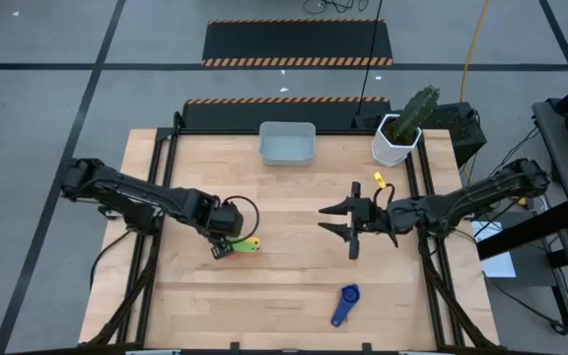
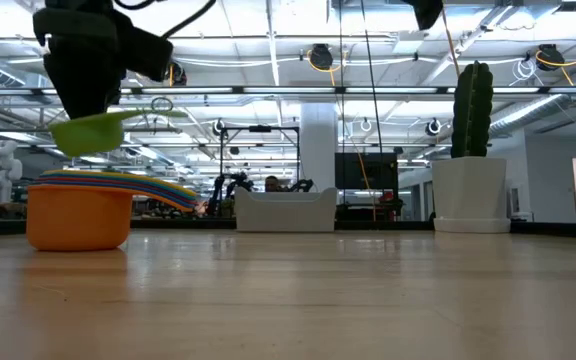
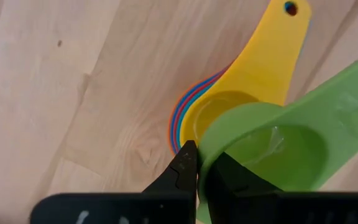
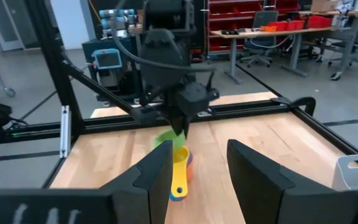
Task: Nest measuring cups in basket
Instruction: Stack the green measuring cup into the yellow measuring cup, then stack the dark blue measuring cup into the green measuring cup
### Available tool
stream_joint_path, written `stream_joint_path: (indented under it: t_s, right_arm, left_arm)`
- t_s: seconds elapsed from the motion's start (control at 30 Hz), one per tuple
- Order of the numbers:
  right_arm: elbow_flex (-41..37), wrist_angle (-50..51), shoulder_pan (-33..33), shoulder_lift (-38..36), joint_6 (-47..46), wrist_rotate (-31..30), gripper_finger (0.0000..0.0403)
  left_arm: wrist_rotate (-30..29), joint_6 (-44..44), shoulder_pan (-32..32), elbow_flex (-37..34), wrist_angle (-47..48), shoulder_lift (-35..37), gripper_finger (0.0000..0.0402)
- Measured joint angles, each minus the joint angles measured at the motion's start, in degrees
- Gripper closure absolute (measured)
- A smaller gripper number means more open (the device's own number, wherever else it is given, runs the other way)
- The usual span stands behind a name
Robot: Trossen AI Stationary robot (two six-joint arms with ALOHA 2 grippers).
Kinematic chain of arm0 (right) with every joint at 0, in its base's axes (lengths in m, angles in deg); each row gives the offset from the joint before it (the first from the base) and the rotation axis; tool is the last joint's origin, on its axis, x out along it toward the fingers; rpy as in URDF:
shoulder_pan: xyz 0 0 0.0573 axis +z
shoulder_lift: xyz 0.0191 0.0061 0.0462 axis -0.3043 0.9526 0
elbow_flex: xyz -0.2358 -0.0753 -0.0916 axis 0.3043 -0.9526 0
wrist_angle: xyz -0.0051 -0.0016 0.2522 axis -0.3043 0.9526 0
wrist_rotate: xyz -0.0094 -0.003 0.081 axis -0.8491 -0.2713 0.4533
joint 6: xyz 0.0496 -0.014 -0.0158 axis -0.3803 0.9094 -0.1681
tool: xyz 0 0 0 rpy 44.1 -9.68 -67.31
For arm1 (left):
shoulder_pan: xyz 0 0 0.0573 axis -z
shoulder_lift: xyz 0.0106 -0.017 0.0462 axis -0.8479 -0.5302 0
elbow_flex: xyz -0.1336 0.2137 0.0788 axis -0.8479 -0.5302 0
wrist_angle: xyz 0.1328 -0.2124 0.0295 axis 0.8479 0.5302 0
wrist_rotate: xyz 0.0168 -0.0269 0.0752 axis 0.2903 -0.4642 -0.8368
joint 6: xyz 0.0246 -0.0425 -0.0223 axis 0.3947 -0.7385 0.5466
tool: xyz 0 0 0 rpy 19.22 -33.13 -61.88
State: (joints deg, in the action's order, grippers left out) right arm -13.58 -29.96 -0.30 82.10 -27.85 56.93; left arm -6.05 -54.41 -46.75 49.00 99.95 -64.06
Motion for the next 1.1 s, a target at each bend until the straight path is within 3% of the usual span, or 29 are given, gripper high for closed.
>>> stream_joint_path:
  t_s: [0.5, 0.87, 1.1]
  right_arm:
    - [0.0, 0.0, 1.5, -0.4, 1.5, -0.1, 0.0259]
    - [0.0, 0.0, 1.5, -0.4, 1.5, -0.2, 0.0259]
    - [0.0, 0.0, 1.5, -0.4, 2.4, -0.2, 0.0259]
  left_arm:
    - [-0.7, -6.4, -0.3, -0.1, 0.1, -2.7, 0.0386]
    - [-0.7, -7.6, -0.3, -0.1, 0.3, -2.7, 0.0297]
    - [-0.7, -4.0, -0.9, -0.1, 0.3, -2.7, 0.0280]
